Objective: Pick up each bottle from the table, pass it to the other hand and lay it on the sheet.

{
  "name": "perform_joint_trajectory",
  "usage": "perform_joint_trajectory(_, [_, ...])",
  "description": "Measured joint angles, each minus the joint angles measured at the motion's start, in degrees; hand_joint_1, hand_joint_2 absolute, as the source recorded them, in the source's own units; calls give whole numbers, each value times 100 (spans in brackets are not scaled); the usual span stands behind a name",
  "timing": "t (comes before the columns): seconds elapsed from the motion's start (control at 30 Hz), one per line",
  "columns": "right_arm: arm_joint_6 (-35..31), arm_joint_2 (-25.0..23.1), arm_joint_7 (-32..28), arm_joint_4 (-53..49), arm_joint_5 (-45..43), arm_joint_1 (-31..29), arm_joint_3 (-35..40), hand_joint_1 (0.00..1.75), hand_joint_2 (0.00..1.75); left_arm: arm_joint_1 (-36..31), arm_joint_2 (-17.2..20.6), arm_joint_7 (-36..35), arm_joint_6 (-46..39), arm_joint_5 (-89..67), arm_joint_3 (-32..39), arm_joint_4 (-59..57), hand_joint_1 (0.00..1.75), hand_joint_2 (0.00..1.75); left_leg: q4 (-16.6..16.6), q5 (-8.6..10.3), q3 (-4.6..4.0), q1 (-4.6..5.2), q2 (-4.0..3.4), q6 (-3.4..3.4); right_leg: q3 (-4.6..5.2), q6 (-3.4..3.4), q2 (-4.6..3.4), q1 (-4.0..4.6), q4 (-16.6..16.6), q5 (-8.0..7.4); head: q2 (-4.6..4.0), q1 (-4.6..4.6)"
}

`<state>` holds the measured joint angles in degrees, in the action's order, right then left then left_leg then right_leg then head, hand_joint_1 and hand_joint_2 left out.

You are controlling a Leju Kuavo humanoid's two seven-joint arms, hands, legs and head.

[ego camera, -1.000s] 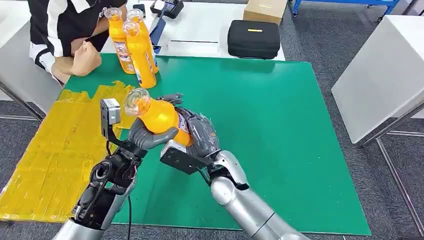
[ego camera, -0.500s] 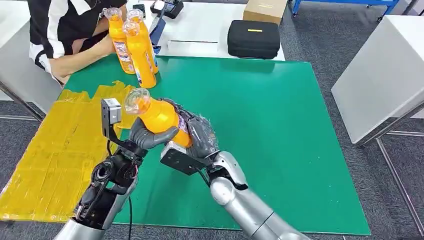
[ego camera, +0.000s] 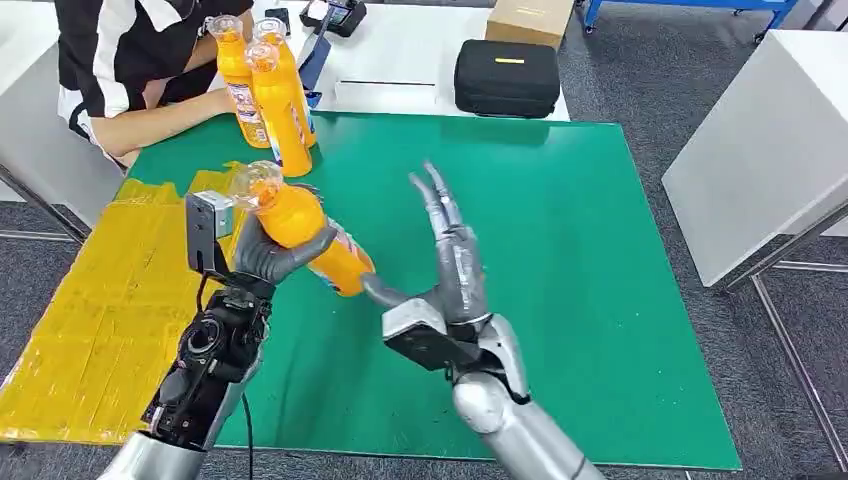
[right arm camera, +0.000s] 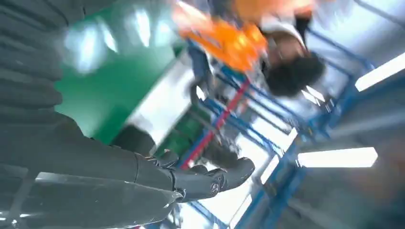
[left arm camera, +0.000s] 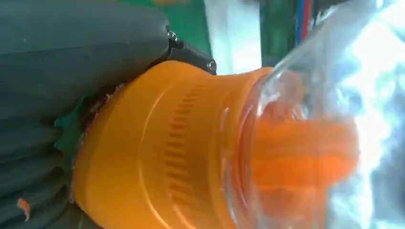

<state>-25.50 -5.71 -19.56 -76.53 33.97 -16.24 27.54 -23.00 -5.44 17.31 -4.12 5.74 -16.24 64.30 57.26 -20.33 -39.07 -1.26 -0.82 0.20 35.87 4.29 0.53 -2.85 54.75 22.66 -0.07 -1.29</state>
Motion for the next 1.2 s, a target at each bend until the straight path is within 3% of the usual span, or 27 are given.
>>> perform_joint_trajectory(0.07, [-22,57,-22,-448,22,180,-143,0,175,5,44,44,-1143,-1215,-15,13,175,175,0,0,-2,0,0,0,0,0,0,0,0,0,0,0])
perform_joint_trajectory(0.13, [21,105,-70,-925,-6,364,-286,0,175,21,144,-367,-2403,-3428,-70,70,175,175,0,-1,-2,0,1,0,1,0,1,0,0,0,0,-4])
perform_joint_trajectory(0.23, [159,147,-103,-1500,-186,556,-450,0,175,79,299,-1347,-2971,-6909,-90,146,175,175,-1,-2,-2,0,2,-1,-1,-1,4,1,0,4,0,-2])
perform_joint_trajectory(0.3, [201,162,-107,-1748,-236,629,-505,0,175,119,381,-1591,-2985,-8162,-87,149,175,175,-1,-4,-2,0,1,-2,1,-2,1,1,0,4,0,0])
perform_joint_trajectory(0.6, [247,208,-184,-2308,-759,858,-822,0,175,-27,689,-3103,-1828,-9527,-326,-311,175,175,-1,4,1,0,1,2,2,-2,1,1,-1,-1,0,-2])
perform_joint_trajectory(1.2, [242,232,184,-2401,-424,991,-1120,0,175,-577,846,-3046,-1470,-9548,-356,-2186,175,175,-1,4,0,0,-1,1,3,-2,0,0,-1,-1,0,0])
